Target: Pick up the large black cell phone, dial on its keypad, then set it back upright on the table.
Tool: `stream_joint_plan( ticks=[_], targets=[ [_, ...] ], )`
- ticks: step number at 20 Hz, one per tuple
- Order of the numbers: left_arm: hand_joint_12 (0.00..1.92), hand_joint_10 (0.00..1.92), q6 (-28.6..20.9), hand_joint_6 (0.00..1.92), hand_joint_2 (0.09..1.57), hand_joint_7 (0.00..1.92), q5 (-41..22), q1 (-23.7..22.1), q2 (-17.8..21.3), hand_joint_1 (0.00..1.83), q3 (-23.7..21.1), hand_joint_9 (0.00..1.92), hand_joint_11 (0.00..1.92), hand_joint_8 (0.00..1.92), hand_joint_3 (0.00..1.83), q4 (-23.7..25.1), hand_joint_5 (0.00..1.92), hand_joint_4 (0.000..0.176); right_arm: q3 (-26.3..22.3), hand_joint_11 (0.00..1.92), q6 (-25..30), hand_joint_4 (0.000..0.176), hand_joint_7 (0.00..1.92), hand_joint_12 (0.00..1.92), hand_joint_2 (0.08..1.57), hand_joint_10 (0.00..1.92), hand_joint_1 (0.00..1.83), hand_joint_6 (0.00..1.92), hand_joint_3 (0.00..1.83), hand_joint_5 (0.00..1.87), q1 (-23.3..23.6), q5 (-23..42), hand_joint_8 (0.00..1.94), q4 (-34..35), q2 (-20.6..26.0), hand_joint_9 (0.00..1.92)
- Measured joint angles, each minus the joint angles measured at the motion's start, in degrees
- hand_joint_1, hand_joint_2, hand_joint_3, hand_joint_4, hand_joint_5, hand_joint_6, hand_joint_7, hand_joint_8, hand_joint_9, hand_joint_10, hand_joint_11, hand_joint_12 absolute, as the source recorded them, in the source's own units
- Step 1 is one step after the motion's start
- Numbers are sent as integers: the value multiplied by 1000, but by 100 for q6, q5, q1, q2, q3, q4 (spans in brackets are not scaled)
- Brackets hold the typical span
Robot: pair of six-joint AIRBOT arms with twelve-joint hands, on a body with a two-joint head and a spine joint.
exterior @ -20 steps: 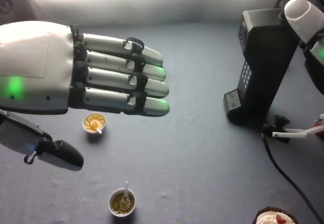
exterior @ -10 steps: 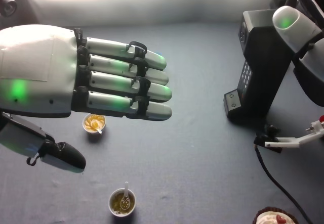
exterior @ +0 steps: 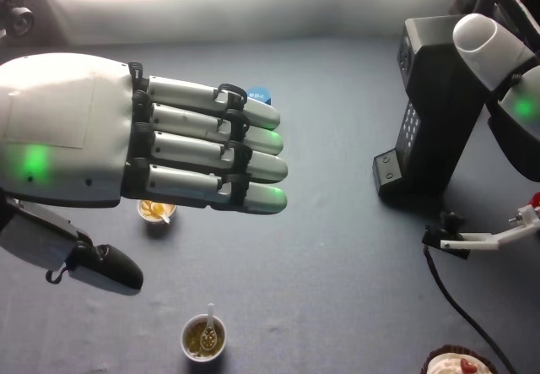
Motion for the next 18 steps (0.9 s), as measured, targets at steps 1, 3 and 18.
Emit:
stream_joint_plan(
  ticks=[1, 3, 18],
  targets=[
    [187, 2, 0, 3, 1156, 91, 0, 0, 0, 462, 0, 92, 0, 2, 1, 13, 72, 0, 0, 0, -2, 0, 0, 0, 1164, 0, 569, 0, 10, 0, -33, -4, 0, 15, 0, 0],
    [199, 4, 0, 5, 1155, 104, 2, 0, 0, 477, 0, 104, 0, 4, 0, 17, 87, 0, 0, 0, 0, 0, 0, 0, 1159, 0, 676, 0, 5, 0, -63, -37, 0, 55, -2, 0],
    [188, 0, -2, 0, 1162, 79, 9, 9, 0, 447, 0, 88, 0, 0, 3, 22, 62, 0, 81, 0, -4, 0, 281, 693, 1080, 16, 1187, 7, 14, 420, 107, 7, 12, 15, -15, 207]
  ],
)
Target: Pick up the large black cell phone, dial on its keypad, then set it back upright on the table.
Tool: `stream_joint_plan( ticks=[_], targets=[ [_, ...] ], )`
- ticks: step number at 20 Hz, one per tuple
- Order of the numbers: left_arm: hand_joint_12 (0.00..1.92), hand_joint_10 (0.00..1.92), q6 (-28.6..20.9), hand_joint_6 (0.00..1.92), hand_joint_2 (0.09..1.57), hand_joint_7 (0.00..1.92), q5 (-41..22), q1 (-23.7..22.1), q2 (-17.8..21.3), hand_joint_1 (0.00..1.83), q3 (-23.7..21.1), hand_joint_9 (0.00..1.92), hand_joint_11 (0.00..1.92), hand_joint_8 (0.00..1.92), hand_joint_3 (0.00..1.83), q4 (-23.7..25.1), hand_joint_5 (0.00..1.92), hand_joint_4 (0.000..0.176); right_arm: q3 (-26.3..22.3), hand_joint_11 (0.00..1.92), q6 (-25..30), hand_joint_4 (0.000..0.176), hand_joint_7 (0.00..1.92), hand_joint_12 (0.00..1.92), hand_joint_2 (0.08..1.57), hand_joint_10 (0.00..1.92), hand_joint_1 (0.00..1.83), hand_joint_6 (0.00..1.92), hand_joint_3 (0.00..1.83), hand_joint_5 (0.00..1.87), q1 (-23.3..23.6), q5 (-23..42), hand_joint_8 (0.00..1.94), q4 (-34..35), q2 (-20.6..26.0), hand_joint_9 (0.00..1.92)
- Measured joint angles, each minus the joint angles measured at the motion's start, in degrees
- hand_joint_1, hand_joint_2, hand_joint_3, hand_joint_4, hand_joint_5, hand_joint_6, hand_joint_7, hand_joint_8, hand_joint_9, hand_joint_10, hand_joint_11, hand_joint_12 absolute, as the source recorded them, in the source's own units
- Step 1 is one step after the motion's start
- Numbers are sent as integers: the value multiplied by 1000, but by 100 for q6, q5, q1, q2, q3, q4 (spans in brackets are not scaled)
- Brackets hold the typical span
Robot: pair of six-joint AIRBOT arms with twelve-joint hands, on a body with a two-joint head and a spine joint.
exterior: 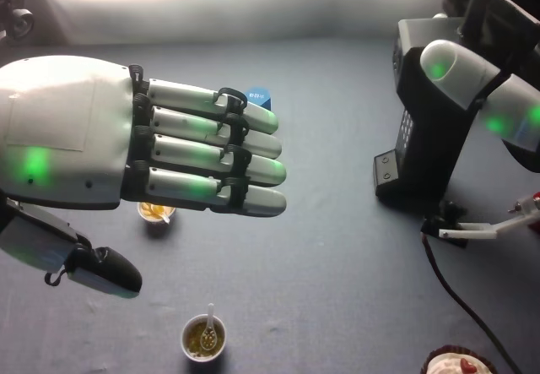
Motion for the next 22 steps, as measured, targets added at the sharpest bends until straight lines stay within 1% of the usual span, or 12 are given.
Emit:
stream_joint_plan(
  ticks=[5, 10, 11, 12, 13, 14, 15, 17, 18, 19, 21, 22],
  targets=[
    [173, 1, 0, 0, 1167, 75, 0, 0, 0, 430, 0, 86, 0, 1, 3, 13, 54, 0, -11, 0, 0, 0, 333, 930, 1165, 27, 1323, 3, 12, 275, 0, -4, 8, -9, 0, 342],
    [238, 1, 2, 0, 1160, 74, -2, 0, 0, 478, 0, 92, 0, 0, 1, 13, 48, 0, -11, 331, -2, 0, 562, 895, 1232, 22, 1415, 14, 1, 549, 0, 13, 16, 9, 0, 612],
    [189, 1, 0, 1, 1162, 55, 0, 0, 0, 465, 0, 76, 0, 1, 1, 15, 31, 0, -11, 537, -2, 0, 622, 1471, 1147, 37, 1748, 16, 0, 593, 0, 22, 22, 7, 0, 695],
    [148, 0, 0, 0, 1163, 39, 0, 0, 0, 443, 0, 65, 0, 0, 1, 15, 13, 0, -13, 636, 11, 0, 791, 1691, 1109, 933, 1746, 41, 27, 712, 0, 37, 62, 2, 0, 748],
    [139, 0, 2, 0, 1163, 35, 0, 0, 0, 439, 0, 63, 0, 0, 1, 20, 10, 0, -22, 637, 11, 0, 829, 1766, 1122, 1152, 1748, 28, 12, 740, 9, 70, 43, -17, 0, 734],
    [201, 7, 0, 4, 1151, 63, -2, 0, 0, 486, 0, 93, 0, 4, 0, 24, 39, 0, -24, 731, -11, 0, 793, 1696, 1160, 1183, 1537, 960, 10, 676, 31, 72, 934, -52, 0, 855],
    [271, 10, 2, 8, 1145, 86, -4, 0, 0, 508, 0, 114, 0, 6, 0, 24, 67, 0, -31, 782, -15, 0, 766, 1666, 1168, 1229, 1493, 1080, 0, 730, 39, 68, 1138, -76, 0, 854],
    [234, 2, 0, 3, 1153, 78, 0, 0, 0, 470, 0, 93, 0, 2, 1, 39, 56, 0, -35, 831, -17, 0, 868, 1593, 1120, 1153, 1489, 880, 0, 936, 39, 79, 1013, -70, 0, 926],
    [223, 1, 2, 2, 1148, 76, 0, 0, 0, 485, 0, 89, 0, 2, 0, 55, 54, 0, -42, 859, -24, 0, 927, 1351, 1104, 1236, 1403, 818, 0, 1024, 42, 81, 965, -68, 7, 946],
    [149, 3, 0, 3, 1151, 61, -2, 0, 0, 475, 0, 70, 0, 2, 0, 59, 35, 0, -66, 854, -35, 0, 916, 1291, 1108, 1255, 1381, 891, 1, 1018, 66, 72, 942, -17, 4, 940],
    [246, 6, 2, 5, 1141, 85, -7, 0, 0, 489, 0, 96, 0, 4, 0, 59, 64, 0, -90, 847, -48, 0, 944, 1248, 1107, 1201, 1376, 1001, 1, 982, 107, -17, 898, 2, 13, 945],
    [244, 3, 2, 2, 1149, 85, -2, 0, 0, 491, 0, 95, 0, 2, 2, 63, 64, 0, -122, 865, -59, 0, 951, 1250, 1102, 1224, 1378, 915, 0, 1016, 140, -68, 903, 4, 11, 946]
  ],
)
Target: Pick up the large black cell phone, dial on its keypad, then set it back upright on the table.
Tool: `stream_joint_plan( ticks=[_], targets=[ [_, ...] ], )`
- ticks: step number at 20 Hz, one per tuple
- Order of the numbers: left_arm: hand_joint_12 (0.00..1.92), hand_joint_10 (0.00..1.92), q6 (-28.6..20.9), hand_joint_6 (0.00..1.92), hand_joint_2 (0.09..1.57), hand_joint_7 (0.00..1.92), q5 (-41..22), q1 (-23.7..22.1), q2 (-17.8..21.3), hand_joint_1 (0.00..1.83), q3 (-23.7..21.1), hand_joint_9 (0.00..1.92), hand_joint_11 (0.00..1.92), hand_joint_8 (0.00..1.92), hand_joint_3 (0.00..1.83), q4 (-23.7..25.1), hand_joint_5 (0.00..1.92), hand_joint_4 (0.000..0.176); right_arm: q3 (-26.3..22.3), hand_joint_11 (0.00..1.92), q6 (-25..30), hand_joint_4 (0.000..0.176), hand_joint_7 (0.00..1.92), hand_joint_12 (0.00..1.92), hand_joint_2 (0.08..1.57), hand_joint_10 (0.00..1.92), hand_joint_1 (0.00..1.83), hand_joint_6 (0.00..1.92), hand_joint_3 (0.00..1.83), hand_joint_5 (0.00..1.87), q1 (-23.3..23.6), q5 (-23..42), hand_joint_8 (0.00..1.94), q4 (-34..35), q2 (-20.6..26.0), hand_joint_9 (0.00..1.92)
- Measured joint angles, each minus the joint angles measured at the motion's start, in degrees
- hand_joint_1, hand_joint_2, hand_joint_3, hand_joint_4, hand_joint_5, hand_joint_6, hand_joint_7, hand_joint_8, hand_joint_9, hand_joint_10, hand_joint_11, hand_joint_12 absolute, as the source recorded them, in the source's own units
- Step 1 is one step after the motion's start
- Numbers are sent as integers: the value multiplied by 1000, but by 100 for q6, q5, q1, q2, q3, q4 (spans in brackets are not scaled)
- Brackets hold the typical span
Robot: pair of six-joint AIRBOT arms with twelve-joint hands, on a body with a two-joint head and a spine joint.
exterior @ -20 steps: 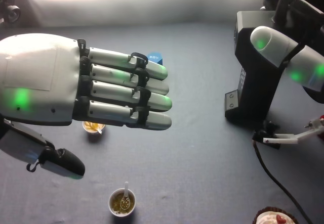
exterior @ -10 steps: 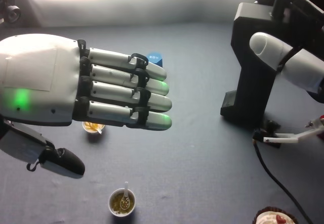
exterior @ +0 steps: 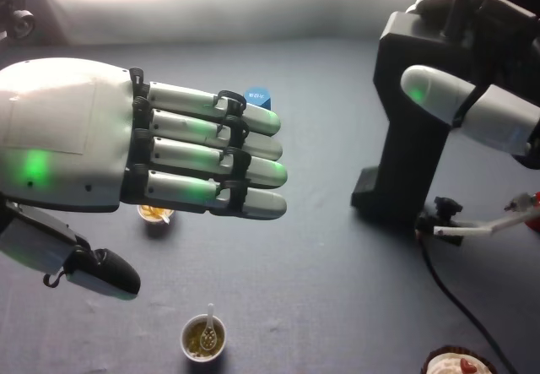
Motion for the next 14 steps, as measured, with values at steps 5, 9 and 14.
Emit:
stream_joint_plan(
  ticks=[5, 9, 14],
  targets=[
    [163, 2, 0, 0, 1162, 53, 2, 0, 0, 429, 0, 74, 0, 0, 3, 33, 6, 0, -24, 834, 2, 0, 935, 1369, 1108, 1265, 1397, 867, 3, 992, 79, -72, 955, -234, 39, 942],
    [234, 7, -2, 5, 1151, 79, -4, 0, 0, 452, 0, 105, 0, 3, 0, 37, 39, 0, 44, 868, 55, 0, 922, 1293, 1115, 1320, 1379, 836, 1, 990, 258, -17, 1011, -328, 118, 928],
    [402, 9, 0, 10, 1131, 129, -2, 0, 0, 520, 0, 145, 0, 8, 0, 79, 104, 0, 212, 875, 184, 0, 877, 1527, 1124, 1245, 1471, 866, 2, 893, 293, 181, 1063, -721, 229, 903]
  ],
)
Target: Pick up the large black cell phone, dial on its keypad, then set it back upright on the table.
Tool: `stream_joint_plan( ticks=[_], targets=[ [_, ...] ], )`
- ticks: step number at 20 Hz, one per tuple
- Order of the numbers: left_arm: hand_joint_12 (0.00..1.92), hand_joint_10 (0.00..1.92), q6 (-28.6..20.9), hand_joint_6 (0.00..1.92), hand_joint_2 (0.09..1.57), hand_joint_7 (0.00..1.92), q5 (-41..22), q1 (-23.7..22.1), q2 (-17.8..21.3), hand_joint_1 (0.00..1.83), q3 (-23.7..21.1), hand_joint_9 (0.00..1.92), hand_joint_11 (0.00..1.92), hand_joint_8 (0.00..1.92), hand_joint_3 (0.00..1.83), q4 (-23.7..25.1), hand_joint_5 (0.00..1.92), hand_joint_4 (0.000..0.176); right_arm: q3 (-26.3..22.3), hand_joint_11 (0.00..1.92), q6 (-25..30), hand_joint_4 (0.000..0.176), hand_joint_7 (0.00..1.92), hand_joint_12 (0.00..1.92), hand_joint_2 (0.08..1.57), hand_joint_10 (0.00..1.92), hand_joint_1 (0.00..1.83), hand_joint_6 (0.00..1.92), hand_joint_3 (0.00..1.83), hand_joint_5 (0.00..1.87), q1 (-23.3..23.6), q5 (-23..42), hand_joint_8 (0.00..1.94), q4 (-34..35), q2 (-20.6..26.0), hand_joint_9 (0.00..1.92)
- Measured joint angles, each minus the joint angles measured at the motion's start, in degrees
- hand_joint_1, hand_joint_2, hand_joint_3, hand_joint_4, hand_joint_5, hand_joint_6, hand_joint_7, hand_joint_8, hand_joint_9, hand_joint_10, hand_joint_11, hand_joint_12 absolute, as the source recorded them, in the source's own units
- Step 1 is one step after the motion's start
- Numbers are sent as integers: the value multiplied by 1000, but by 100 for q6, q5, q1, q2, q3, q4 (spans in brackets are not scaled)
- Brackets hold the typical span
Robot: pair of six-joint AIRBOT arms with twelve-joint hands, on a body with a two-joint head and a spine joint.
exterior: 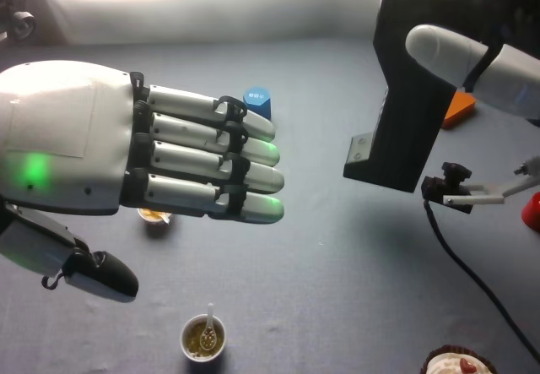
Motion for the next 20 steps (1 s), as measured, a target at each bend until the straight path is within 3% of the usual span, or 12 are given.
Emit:
stream_joint_plan(
  ticks=[2, 4, 5, 6, 7, 8, 9, 10, 15, 16, 17, 20],
  targets=[
    [466, 10, 0, 10, 1113, 178, -11, 0, 0, 555, 0, 182, 0, 8, 0, 15, 158, 0, 0, 858, 103, 0, 877, 1425, 1152, 1392, 1375, 934, 0, 849, 0, 111, 1175, -162, 35, 913],
    [495, 8, -2, 5, 1112, 177, -15, 0, 0, 566, 0, 186, 0, 4, 0, 26, 154, 0, -17, 906, 173, 0, 895, 1333, 1141, 1358, 1376, 871, 0, 895, 0, 179, 1144, -229, 48, 907],
    [501, 6, -2, 1, 1118, 172, -13, 0, 0, 549, 0, 184, 0, 1, 1, 46, 146, 0, -46, 897, 184, 0, 846, 1325, 1167, 1405, 1367, 978, 0, 824, 0, 214, 1212, -275, 63, 876],
    [451, 1, -2, 0, 1130, 134, -15, 0, 0, 500, 0, 158, 0, 0, 3, 48, 109, 0, -59, 894, 188, 0, 873, 1296, 1153, 1380, 1371, 926, 0, 866, 0, 232, 1160, -297, 70, 894],
    [149, 0, -2, 0, 1165, 26, -17, 0, 0, 422, 0, 47, 0, 0, 8, 59, 21, 0, -90, 868, 197, 0, 906, 1283, 1139, 1357, 1374, 923, 0, 889, 0, 251, 1094, -332, 98, 904],
    [29, 2, -2, 0, 1171, 4, -17, 0, 0, 419, 0, 19, 0, 0, 5, 70, 3, 0, -138, 839, 208, 0, 856, 1307, 1163, 1415, 1367, 995, 3, 827, 0, 264, 1179, -398, 138, 867],
    [12, 14, -2, 8, 1149, 37, -24, 0, 0, 466, 0, 45, 14, 12, 0, 87, 24, 0, -195, 864, 264, 0, 872, 1516, 1133, 1263, 1465, 889, 2, 863, 0, 284, 1087, -415, 181, 889],
    [26, 11, 0, 5, 1136, 79, -35, 0, 0, 496, 0, 78, 33, 7, 0, 87, 55, 0, -221, 893, 282, 0, 893, 1523, 1115, 1175, 1486, 827, 0, 909, 0, 304, 1033, -448, 212, 927],
    [206, 3, 0, 0, 1172, 55, -33, 4, 2, 435, 0, 66, 0, 2, 3, 94, 35, 0, -295, 876, 361, 0, 839, 1541, 1125, 1159, 1489, 951, 1, 866, 0, 566, 1085, -817, 350, 921],
    [274, 8, -4, 9, 1144, 98, -35, 4, 0, 521, 0, 98, 0, 9, 0, 87, 83, 0, -315, 874, 365, 0, 873, 1543, 1116, 1123, 1490, 900, 0, 895, 0, 568, 1038, -835, 365, 949],
    [283, 9, -2, 17, 1104, 122, -39, 4, 2, 599, 0, 107, 0, 13, 0, 87, 115, 0, -328, 922, 367, 0, 893, 1277, 1126, 1211, 1400, 981, 3, 872, 0, 566, 1069, -837, 378, 968],
    [719, 24, 0, 7, 1011, 263, -46, 50, 0, 757, 44, 278, 0, 12, 0, 83, 202, 0, -350, 986, 363, 0, 880, 1178, 1138, 1268, 1376, 998, 1, 854, 0, 573, 1109, -813, 468, 962]
  ],
)
